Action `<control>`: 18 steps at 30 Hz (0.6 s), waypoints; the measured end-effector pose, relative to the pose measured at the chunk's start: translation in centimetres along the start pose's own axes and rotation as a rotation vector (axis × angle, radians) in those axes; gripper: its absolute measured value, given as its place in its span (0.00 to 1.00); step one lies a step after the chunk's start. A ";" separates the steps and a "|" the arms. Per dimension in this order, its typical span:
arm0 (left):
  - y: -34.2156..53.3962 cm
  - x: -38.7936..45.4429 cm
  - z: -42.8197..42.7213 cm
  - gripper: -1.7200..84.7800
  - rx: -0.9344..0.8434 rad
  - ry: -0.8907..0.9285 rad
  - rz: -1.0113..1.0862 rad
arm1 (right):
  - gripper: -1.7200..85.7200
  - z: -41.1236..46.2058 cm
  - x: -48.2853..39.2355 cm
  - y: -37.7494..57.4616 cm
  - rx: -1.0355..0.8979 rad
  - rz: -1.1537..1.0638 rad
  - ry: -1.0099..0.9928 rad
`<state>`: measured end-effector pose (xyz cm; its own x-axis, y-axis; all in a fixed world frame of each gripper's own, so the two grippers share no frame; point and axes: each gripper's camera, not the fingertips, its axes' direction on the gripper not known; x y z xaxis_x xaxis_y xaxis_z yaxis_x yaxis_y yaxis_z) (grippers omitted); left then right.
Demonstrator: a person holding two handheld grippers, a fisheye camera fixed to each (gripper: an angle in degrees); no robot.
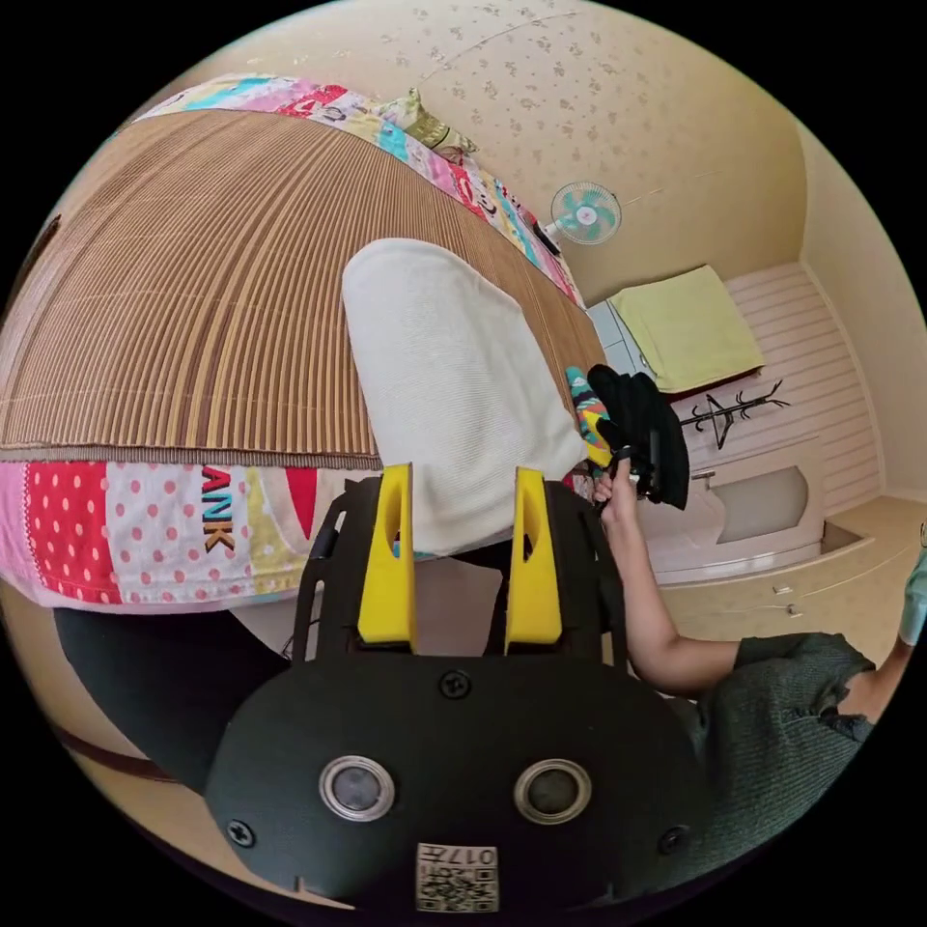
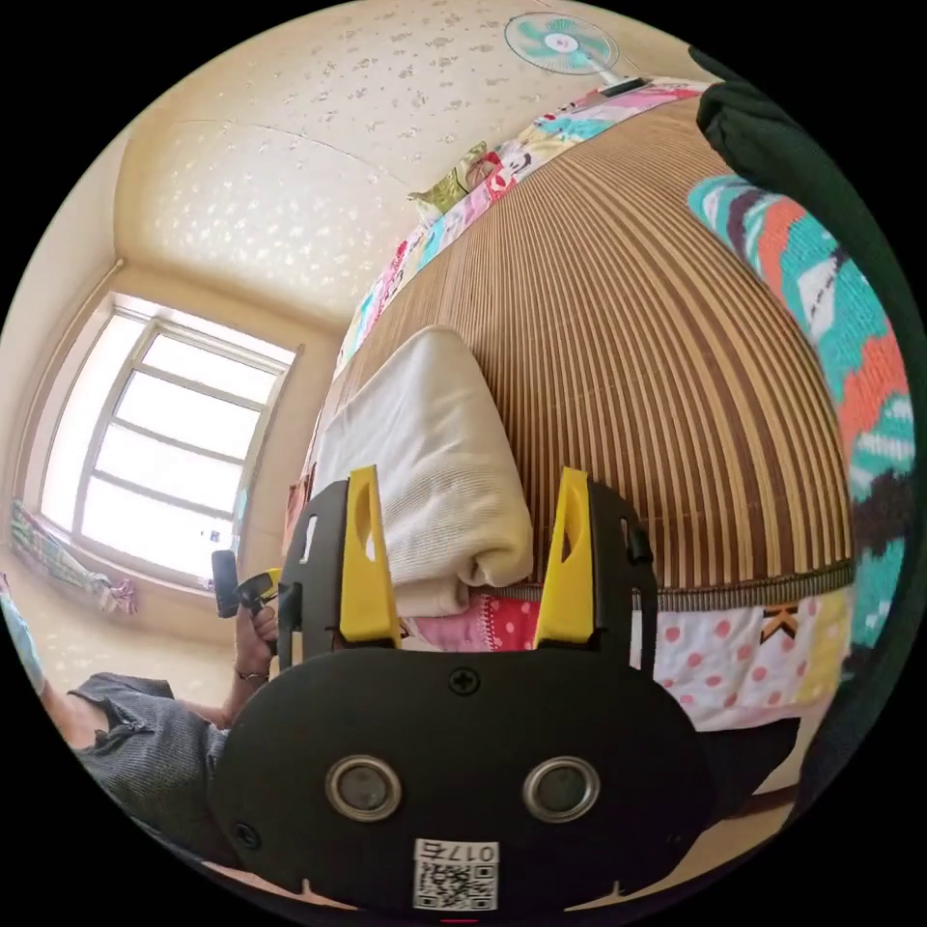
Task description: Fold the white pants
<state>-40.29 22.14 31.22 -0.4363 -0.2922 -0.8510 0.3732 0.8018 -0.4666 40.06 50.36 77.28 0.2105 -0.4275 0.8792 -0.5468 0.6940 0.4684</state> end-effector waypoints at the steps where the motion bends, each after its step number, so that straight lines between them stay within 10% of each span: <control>1: 0.1 -0.9 0.4 0.21 0.007 -0.004 -0.027 | 0.18 1.9 0.6 -1.8 -0.101 0.032 -0.040; 7: 0.3 -5.6 3.9 0.26 -0.011 0.132 -0.155 | 0.10 -2.5 -3.3 -2.0 -0.154 -0.045 -0.355; 12: -0.6 -8.0 9.4 0.25 -0.112 0.162 -0.158 | 0.10 -3.4 -3.6 2.6 -0.247 0.038 -0.029; 18: -7.5 -7.8 9.8 0.16 -0.115 -0.007 0.007 | 0.10 -2.6 -5.0 4.8 -0.290 0.089 -0.109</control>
<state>-31.66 13.28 38.95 -0.4276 -0.2896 -0.8563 0.2801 0.8582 -0.4301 38.49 57.40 75.35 0.0762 -0.4065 0.9104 -0.3024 0.8607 0.4096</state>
